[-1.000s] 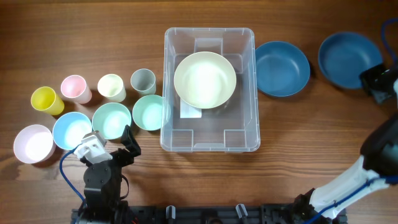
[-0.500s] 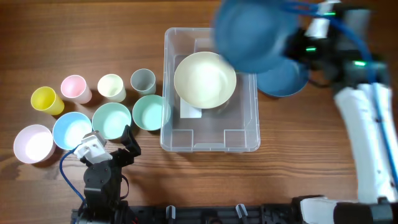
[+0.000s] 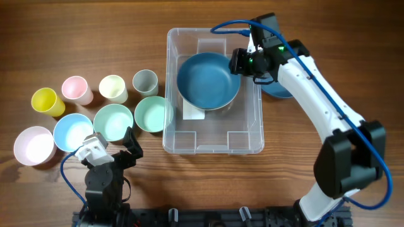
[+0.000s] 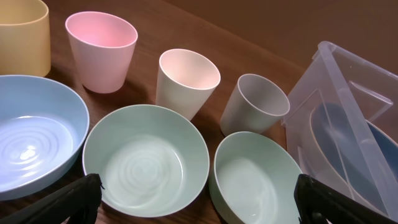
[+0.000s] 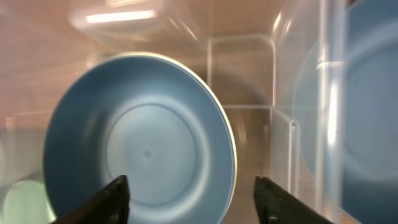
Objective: Pack container
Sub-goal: 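Carry the teal plate with the right gripper onto the cream plate in the bin, then grasp the second teal plate's rim with the right gripper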
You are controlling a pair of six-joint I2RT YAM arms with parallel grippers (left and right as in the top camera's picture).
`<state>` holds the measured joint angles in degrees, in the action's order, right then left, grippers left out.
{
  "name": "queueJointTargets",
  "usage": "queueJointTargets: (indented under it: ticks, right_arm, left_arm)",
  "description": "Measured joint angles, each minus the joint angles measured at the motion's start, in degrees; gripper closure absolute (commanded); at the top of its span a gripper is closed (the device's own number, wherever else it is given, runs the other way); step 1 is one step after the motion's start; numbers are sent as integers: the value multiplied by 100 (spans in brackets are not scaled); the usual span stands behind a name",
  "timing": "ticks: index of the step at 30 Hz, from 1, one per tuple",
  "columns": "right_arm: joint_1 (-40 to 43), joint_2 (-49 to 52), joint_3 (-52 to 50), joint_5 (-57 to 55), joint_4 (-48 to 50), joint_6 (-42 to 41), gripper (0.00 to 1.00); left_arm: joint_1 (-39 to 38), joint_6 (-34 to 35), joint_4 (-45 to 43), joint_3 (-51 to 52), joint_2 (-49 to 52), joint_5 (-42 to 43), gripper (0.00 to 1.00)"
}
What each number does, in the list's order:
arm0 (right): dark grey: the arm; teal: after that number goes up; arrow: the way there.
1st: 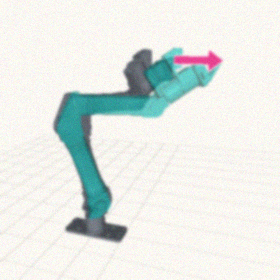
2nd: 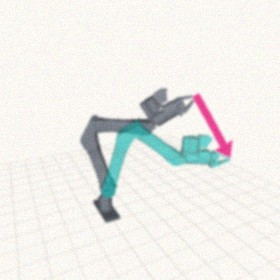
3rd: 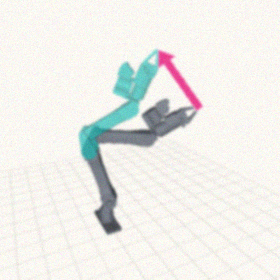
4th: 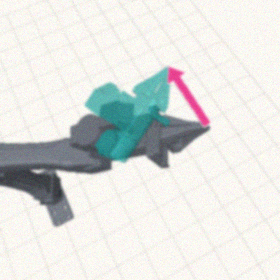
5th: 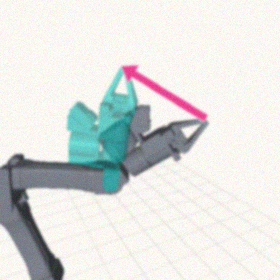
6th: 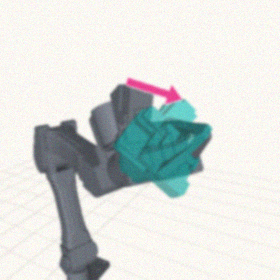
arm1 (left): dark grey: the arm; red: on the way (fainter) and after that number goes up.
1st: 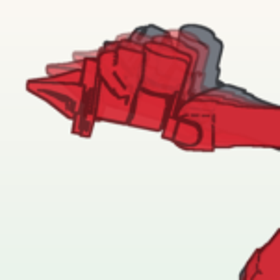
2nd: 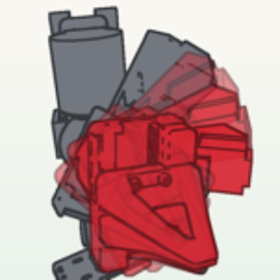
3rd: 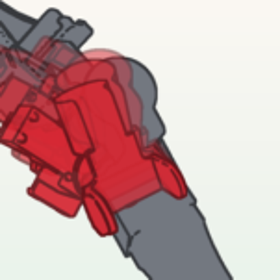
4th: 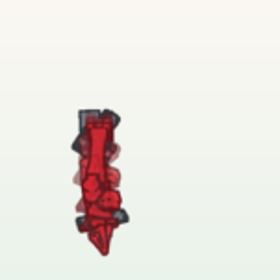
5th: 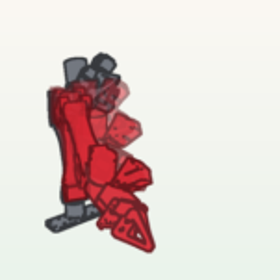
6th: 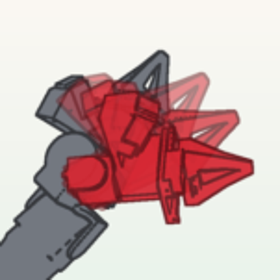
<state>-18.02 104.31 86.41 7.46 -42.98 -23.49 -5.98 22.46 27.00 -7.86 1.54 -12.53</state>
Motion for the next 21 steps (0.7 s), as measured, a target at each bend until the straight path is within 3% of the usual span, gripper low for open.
queueJointTargets:
  ticks: [5,6,10,17,21]
  right_arm:
    - [680,-925,76,-153,-133,24,21]
    - [1034,-1099,131,-205,-260,17,14]
    - [2465,-1139,186,-315,-549,-17,12]
    - [3285,-44,-120,24,-595,184,14]
    - [3257,772,-170,275,-487,289,30]
  left_arm:
    - [0,0,0,0,0,0,0]
    - [2,0,0,0,0,0,0]
    - [0,0,0,0,0,0,0]
    - [0,0,0,0,0,0,0]
    - [0,0,0,0,0,0,0]
